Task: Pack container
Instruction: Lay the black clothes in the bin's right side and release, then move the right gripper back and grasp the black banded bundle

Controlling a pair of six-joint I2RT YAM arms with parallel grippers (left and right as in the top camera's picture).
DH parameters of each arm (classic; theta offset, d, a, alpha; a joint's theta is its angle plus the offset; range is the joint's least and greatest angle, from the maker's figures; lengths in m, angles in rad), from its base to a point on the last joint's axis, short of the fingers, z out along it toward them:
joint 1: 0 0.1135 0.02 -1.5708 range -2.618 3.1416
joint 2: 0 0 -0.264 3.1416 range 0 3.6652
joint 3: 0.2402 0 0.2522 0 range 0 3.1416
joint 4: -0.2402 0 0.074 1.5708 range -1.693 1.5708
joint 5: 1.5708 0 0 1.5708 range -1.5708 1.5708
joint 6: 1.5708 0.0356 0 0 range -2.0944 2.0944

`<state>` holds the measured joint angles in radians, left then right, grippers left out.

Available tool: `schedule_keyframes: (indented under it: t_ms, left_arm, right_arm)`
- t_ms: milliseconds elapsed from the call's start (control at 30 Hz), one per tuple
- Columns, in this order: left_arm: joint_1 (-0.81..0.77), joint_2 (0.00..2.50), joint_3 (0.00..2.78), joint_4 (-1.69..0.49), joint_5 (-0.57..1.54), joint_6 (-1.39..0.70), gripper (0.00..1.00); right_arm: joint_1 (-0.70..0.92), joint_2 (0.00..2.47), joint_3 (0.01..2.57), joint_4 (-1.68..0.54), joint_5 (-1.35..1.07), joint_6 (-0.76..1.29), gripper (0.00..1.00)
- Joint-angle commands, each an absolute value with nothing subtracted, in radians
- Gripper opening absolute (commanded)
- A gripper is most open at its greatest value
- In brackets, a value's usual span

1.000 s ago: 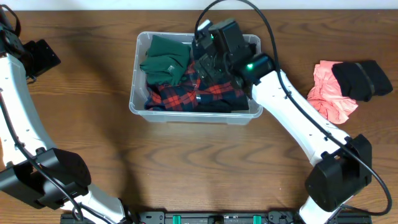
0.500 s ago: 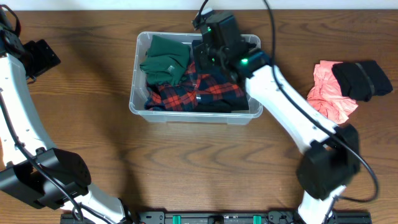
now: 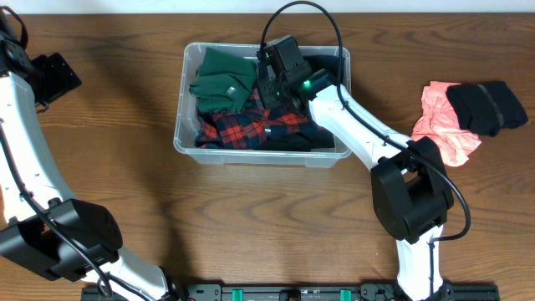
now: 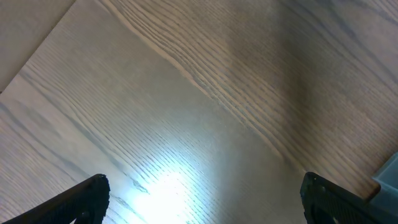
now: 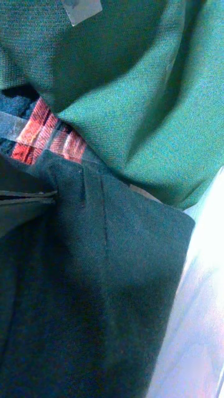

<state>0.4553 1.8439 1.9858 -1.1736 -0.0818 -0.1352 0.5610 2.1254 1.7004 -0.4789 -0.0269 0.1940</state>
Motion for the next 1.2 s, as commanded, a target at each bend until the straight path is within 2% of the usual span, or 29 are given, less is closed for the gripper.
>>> schedule_keyframes:
  t_ms: [0,33,67,133,233,267,600,800,1167]
  left_arm:
    - [0.459,1.837,2.0,-1.176,-0.086,-0.148,0.98]
    - [0.459,1.837,2.0,-1.176,-0.086,-0.148,0.98]
    - [0.459,1.837,2.0,-1.176,-0.086,-0.148,0.98]
    - [0.459,1.837,2.0,-1.176,-0.086,-0.148,0.98]
    - [0.459,1.837,2.0,-1.176,-0.086,-0.148,0.98]
    - [0.459,1.837,2.0,-1.176,-0.086,-0.148,0.98]
    - [0.459,1.837,2.0,-1.176,-0.086,-0.148,0.98]
    - [0.459,1.837,2.0,-1.176,-0.086,-0.148,0.98]
    - [0.459,1.837,2.0,-1.176,-0.086,-0.148,0.98]
  right_arm:
    - [0.547,2.08,1.716,-0.489,-0.038,0.216,0.01]
    - [0.543,2.06,1.72,-0.493,-0.039,0.216,0.03]
    - [0.539,2.03,1.722,-0.5,-0.038,0.216,0.13]
    - [0.527,1.966,1.722,-0.516,-0.038,0.217,0.41]
    - [0.495,1.864,1.722,-0.544,-0.015,0.268,0.92]
    - [0.477,1.829,1.722,-0.558,-0.007,0.289,0.99]
    - [0.186,1.616,1.722,-0.788,-0.007,0.284,0.99]
    - [-0.083,1.622,1.68,-0.954,0.011,0.476,0.95]
    - [-0.383,1.623,1.393,-0.746,-0.032,0.494,0.9]
